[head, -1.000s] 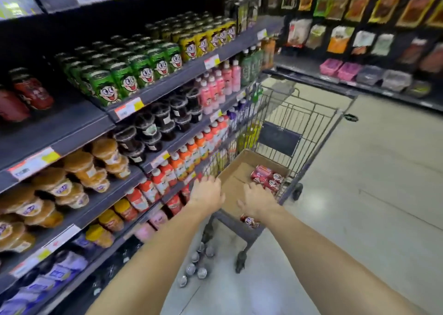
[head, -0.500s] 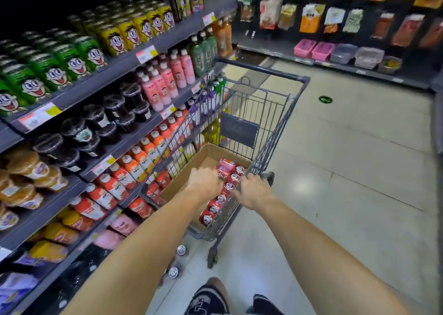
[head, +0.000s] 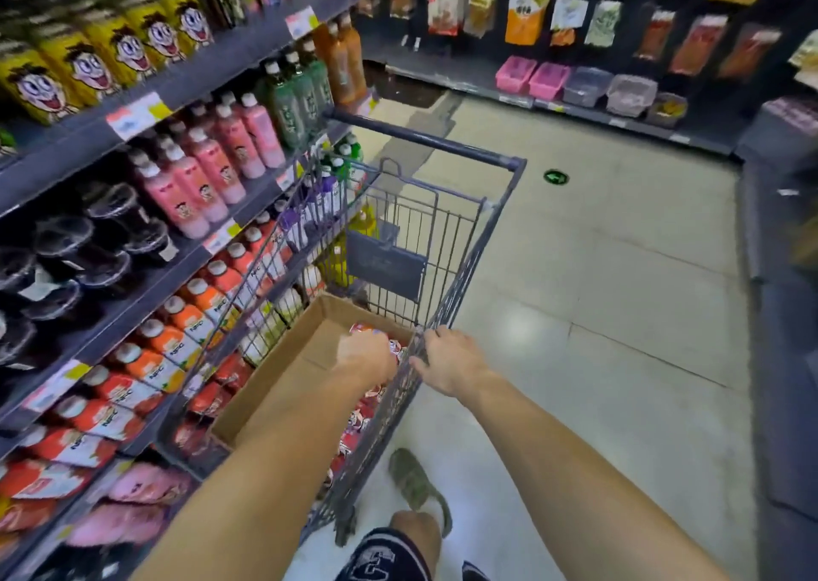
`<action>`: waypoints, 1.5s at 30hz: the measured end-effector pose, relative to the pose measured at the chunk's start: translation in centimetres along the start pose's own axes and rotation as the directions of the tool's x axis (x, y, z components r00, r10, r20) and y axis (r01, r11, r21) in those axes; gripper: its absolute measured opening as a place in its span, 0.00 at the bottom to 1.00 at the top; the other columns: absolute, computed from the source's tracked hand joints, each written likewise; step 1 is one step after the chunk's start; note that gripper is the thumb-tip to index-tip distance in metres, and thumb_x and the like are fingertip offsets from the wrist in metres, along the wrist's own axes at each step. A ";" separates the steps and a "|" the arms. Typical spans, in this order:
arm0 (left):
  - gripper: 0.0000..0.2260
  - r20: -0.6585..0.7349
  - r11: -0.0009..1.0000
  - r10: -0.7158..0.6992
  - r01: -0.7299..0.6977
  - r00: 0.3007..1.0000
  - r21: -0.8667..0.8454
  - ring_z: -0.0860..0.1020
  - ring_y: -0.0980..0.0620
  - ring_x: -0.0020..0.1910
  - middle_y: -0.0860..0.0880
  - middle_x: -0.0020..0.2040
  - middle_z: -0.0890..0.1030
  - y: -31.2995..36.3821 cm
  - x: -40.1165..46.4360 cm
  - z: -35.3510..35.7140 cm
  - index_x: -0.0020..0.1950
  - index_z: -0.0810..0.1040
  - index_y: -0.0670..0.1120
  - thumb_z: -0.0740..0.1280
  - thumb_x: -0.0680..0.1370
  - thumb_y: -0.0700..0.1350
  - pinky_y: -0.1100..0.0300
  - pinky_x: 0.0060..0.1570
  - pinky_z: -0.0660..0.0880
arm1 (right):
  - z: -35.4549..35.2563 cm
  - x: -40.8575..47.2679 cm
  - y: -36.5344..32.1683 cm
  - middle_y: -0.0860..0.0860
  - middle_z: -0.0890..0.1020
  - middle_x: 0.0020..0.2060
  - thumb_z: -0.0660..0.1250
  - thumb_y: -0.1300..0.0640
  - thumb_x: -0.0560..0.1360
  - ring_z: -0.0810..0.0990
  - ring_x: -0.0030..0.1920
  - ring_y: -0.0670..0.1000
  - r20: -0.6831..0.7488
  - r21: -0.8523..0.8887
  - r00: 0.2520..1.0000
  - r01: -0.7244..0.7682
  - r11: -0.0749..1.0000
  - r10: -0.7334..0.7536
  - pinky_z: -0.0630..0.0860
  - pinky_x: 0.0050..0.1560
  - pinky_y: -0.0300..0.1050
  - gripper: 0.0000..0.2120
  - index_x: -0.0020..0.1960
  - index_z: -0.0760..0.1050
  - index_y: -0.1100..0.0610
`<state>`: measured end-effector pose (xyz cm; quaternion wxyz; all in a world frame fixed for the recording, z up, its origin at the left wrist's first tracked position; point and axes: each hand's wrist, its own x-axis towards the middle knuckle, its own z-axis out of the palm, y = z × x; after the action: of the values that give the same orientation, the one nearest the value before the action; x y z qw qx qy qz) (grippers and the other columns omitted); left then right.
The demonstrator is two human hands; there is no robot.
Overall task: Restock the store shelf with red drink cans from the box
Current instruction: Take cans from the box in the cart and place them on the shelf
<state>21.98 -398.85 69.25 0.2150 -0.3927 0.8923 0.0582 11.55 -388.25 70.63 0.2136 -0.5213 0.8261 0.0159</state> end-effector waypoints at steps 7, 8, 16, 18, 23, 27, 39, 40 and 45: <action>0.14 0.056 0.997 -0.045 0.048 0.997 -0.064 0.79 0.47 0.57 0.47 0.58 0.81 -1.6 7.3 -1.6 0.58 0.79 0.45 0.58 0.80 0.50 0.55 0.53 0.76 | -2.9 9.3 0.2 0.59 0.75 0.62 0.58 0.45 0.81 0.73 0.65 0.60 0.120 -0.013 0.990 0.081 0.997 -0.079 0.70 0.65 0.53 0.22 0.67 0.70 0.60; 0.13 0.076 0.995 -0.063 0.069 0.995 -0.070 0.80 0.48 0.56 0.47 0.57 0.81 -2.1 7.8 -1.5 0.57 0.79 0.46 0.59 0.80 0.49 0.56 0.52 0.76 | -3.1 10.4 -0.1 0.59 0.75 0.62 0.58 0.46 0.81 0.73 0.65 0.60 0.133 -0.019 0.986 0.103 0.994 -0.100 0.70 0.65 0.53 0.21 0.66 0.71 0.60; 0.10 0.244 0.951 -0.195 0.244 0.950 -0.191 0.81 0.49 0.51 0.48 0.52 0.82 -6.8 8.7 1.5 0.51 0.78 0.47 0.60 0.81 0.51 0.56 0.53 0.75 | -1.3 17.9 -2.9 0.59 0.75 0.62 0.58 0.44 0.81 0.74 0.63 0.60 0.278 -0.103 0.942 0.226 0.969 -0.190 0.72 0.64 0.54 0.25 0.70 0.68 0.60; 0.10 0.258 0.934 -0.227 0.285 0.939 -0.214 0.81 0.48 0.52 0.47 0.54 0.82 -7.7 8.9 2.7 0.52 0.79 0.47 0.58 0.81 0.47 0.55 0.52 0.74 | 0.0 19.4 -3.3 0.59 0.74 0.64 0.58 0.43 0.81 0.73 0.65 0.60 0.346 -0.133 0.917 0.257 0.957 -0.198 0.72 0.66 0.56 0.26 0.71 0.67 0.60; 0.13 0.404 0.876 -0.303 0.419 0.863 -0.238 0.81 0.47 0.57 0.47 0.58 0.82 -7.8 9.6 6.9 0.59 0.80 0.45 0.60 0.79 0.43 0.50 0.58 0.74 | 3.9 22.4 -3.7 0.59 0.73 0.66 0.60 0.42 0.79 0.74 0.65 0.62 0.494 -0.168 0.846 0.318 0.933 -0.200 0.71 0.67 0.56 0.26 0.68 0.70 0.59; 0.15 0.484 0.801 -0.361 0.530 0.797 -0.276 0.78 0.46 0.61 0.46 0.61 0.80 -7.4 11.5 9.7 0.62 0.79 0.45 0.60 0.79 0.47 0.53 0.58 0.73 | 6.8 25.0 -3.6 0.59 0.75 0.64 0.61 0.43 0.80 0.74 0.65 0.60 0.571 -0.135 0.792 0.351 0.926 -0.217 0.72 0.65 0.54 0.24 0.67 0.70 0.60; 0.17 0.556 0.463 -0.477 0.732 0.681 -0.499 0.78 0.46 0.52 0.44 0.54 0.79 -8.8 21.5 20.0 0.60 0.73 0.44 0.54 0.81 0.54 0.51 0.52 0.74 | 16.0 34.7 -2.1 0.55 0.74 0.62 0.61 0.41 0.80 0.76 0.60 0.56 0.643 -0.047 0.743 0.280 0.959 -0.185 0.76 0.60 0.53 0.26 0.70 0.67 0.57; 0.17 0.555 0.469 -0.485 0.737 0.676 -0.487 0.77 0.46 0.52 0.44 0.54 0.79 -8.7 22.2 20.8 0.60 0.73 0.44 0.54 0.82 0.54 0.51 0.51 0.73 | 16.7 35.3 -2.1 0.54 0.73 0.63 0.61 0.41 0.80 0.75 0.61 0.56 0.636 -0.047 0.749 0.278 0.959 -0.186 0.74 0.60 0.52 0.26 0.70 0.66 0.56; 0.14 0.583 0.447 -0.492 0.762 0.647 -0.469 0.76 0.48 0.43 0.47 0.45 0.77 -8.0 24.9 23.8 0.57 0.77 0.42 0.61 0.80 0.52 0.56 0.41 0.70 | 19.5 37.7 -2.7 0.56 0.73 0.60 0.65 0.45 0.79 0.76 0.60 0.57 0.582 -0.018 0.785 0.274 0.962 -0.213 0.77 0.57 0.50 0.24 0.68 0.68 0.58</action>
<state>20.87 -414.70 37.65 0.2214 -0.7309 0.5316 0.3664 6.69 -416.81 39.48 0.4262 -0.6042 0.6469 0.1864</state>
